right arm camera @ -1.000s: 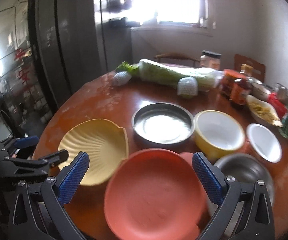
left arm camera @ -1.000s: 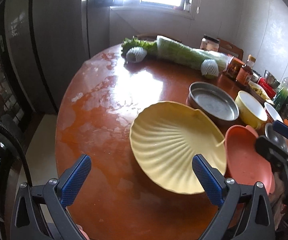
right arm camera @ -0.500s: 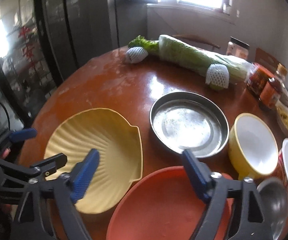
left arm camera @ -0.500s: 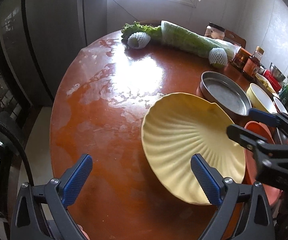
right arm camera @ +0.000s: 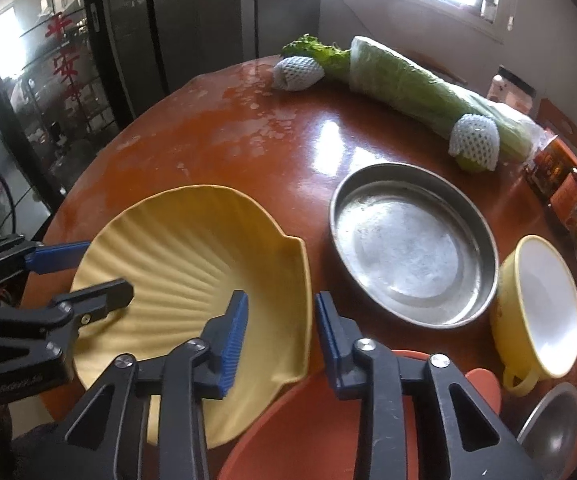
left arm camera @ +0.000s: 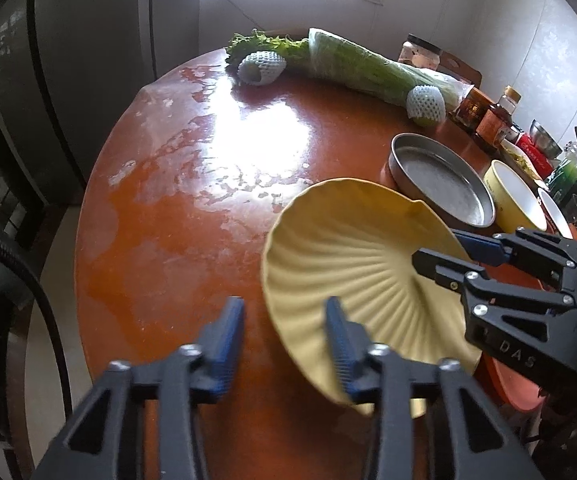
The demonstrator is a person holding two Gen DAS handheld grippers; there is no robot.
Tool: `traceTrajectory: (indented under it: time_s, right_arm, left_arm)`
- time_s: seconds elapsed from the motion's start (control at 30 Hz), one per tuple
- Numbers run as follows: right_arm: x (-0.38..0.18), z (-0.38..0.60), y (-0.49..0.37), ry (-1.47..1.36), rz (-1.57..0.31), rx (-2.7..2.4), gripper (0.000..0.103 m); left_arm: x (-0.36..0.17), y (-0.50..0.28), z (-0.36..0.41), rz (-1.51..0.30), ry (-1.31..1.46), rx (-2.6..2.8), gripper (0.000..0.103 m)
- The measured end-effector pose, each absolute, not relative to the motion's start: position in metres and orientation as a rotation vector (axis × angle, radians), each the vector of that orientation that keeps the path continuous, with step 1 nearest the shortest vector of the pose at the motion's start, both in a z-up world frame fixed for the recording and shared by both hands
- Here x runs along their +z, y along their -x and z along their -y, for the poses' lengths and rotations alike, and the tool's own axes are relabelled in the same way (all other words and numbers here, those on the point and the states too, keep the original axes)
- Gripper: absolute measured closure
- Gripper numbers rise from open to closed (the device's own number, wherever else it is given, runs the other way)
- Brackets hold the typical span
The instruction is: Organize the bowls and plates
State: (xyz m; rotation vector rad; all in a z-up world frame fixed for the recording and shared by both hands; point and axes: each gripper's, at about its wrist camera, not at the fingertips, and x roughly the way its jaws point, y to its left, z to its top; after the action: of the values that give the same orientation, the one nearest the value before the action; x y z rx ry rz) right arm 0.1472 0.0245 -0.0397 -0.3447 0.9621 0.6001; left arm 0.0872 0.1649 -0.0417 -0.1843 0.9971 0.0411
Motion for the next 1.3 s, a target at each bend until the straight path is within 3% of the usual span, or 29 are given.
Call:
traceTrajectory:
  time_s: [0.03, 0.43, 1.3]
  right_arm:
    - [-0.04, -0.025, -0.147, 0.343, -0.961, 0.602, 0.071]
    - [-0.023, -0.036, -0.143, 0.242, -0.953, 0.646, 0.071]
    - [-0.035, -0.034, -0.15, 0.222, -0.951, 0.578, 0.07]
  left_arm:
    - [-0.042, -0.088, -0.165, -0.999, 0.188, 0.031, 0.079]
    - [-0.017, -0.112, -0.187, -0.942, 0.122, 0.1, 0.079]
    - [-0.038, -0.138, -0.188, -0.973, 0.108, 0.112, 0.078]
